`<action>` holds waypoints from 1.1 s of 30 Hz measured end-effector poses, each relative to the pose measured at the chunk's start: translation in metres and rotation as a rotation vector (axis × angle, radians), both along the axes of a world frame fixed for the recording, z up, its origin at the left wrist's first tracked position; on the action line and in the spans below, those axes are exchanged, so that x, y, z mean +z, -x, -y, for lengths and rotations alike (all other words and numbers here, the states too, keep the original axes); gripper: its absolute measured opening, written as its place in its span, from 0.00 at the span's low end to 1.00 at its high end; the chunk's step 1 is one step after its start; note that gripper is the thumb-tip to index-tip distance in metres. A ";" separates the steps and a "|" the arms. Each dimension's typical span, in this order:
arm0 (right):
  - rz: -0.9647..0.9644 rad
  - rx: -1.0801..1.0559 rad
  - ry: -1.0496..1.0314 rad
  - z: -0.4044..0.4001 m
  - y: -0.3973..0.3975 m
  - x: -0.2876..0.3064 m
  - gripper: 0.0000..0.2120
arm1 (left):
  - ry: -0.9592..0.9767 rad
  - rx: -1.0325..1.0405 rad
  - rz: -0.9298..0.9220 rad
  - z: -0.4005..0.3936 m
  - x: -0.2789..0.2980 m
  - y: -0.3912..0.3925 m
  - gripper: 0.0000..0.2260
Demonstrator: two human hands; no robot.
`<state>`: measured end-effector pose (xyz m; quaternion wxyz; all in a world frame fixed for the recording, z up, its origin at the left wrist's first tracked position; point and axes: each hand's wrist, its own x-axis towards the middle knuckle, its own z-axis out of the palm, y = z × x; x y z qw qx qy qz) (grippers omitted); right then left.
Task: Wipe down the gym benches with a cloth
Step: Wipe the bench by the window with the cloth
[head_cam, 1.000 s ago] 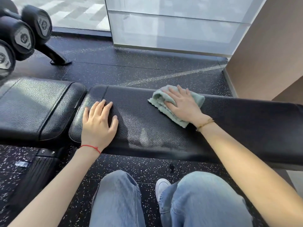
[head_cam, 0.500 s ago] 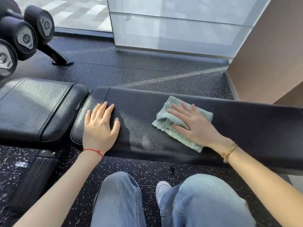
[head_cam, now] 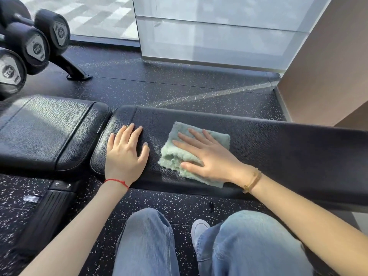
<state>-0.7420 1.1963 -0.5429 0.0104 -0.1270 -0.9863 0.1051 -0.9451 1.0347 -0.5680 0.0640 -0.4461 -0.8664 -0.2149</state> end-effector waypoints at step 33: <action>-0.262 -0.191 0.244 -0.031 0.011 0.012 0.18 | 0.137 0.037 0.059 -0.002 0.025 -0.010 0.23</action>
